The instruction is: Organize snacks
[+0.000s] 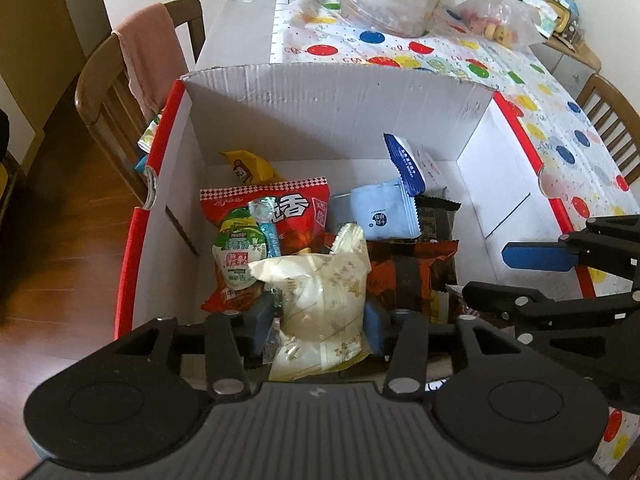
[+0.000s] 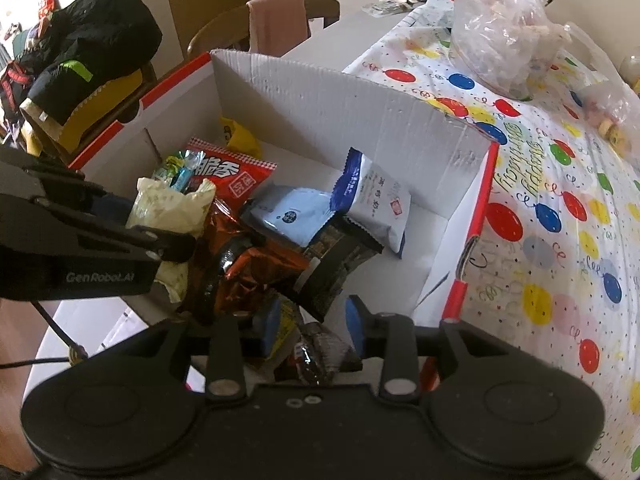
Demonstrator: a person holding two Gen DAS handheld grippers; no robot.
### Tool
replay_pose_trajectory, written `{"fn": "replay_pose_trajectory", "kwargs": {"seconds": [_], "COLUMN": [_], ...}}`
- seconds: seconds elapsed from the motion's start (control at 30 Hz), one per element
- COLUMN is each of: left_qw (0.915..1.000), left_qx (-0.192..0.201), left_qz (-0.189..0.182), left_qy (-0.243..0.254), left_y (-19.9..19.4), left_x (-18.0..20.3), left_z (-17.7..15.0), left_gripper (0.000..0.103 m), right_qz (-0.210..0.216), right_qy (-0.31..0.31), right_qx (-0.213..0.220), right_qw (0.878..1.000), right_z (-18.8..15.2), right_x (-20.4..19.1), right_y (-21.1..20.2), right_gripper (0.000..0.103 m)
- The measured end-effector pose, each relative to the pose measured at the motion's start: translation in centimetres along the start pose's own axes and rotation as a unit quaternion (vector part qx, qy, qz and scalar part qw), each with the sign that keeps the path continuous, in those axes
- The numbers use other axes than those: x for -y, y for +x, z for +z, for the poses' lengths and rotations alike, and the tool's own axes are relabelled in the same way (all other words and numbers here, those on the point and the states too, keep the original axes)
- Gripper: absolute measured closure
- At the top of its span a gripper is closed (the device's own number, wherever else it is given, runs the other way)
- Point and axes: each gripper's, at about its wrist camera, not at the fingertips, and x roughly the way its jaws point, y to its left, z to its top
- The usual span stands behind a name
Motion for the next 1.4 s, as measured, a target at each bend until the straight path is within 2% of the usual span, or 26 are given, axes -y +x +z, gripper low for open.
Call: {"fn": "replay_pose_trajectory", "kwargs": {"seconds": [0.07,0.2,0.37,0.5,0.57,0.73,0.97,1.07,1.17,1.4], "left_qw": [1.0,0.9997,0.9991,0.9982,0.9974,0.9948,0.9916,0.9908,0.989,0.9863], "left_qx": [0.007,0.02,0.038,0.057,0.069,0.1,0.126,0.131,0.142,0.161], "left_qz": [0.0,-0.003,-0.01,-0.008,-0.012,-0.014,-0.017,-0.022,-0.026,-0.025], "left_qy": [-0.004,-0.013,-0.019,-0.016,-0.018,-0.016,-0.023,-0.026,-0.031,-0.027], "left_y": [-0.4,-1.5,-3.3,-4.9,-5.9,-8.0,-10.0,-10.7,-11.6,-13.5], "left_x": [-0.1,-0.3,-0.3,0.2,0.3,0.7,0.9,1.0,1.2,2.1], "left_z": [-0.1,-0.4,-0.7,-0.9,-0.9,-1.1,-1.5,-1.9,-2.5,-3.7], "left_gripper": [0.046,0.043,0.037,0.036,0.031,0.027,0.014,0.013,0.002,0.002], "right_qz": [0.004,0.011,0.02,0.03,0.033,0.041,0.042,0.041,0.041,0.036], "right_qy": [0.008,0.023,0.048,0.064,0.069,0.08,0.099,0.11,0.123,0.158], "right_qx": [0.007,0.021,0.054,0.08,0.095,0.129,0.16,0.169,0.184,0.209], "right_qw": [1.0,0.999,0.997,0.994,0.993,0.988,0.981,0.979,0.974,0.964], "right_z": [-0.1,-0.4,-0.9,-1.2,-1.3,-1.5,-2.2,-2.6,-3.2,-5.0], "right_x": [0.1,0.3,0.7,1.0,1.1,1.4,1.9,2.1,2.1,1.7], "right_y": [-0.4,-1.3,-3.2,-5.0,-5.9,-8.1,-10.3,-10.9,-11.7,-13.3], "right_gripper": [0.063,0.059,0.037,0.029,0.022,0.011,0.002,0.0,0.0,0.0]}}
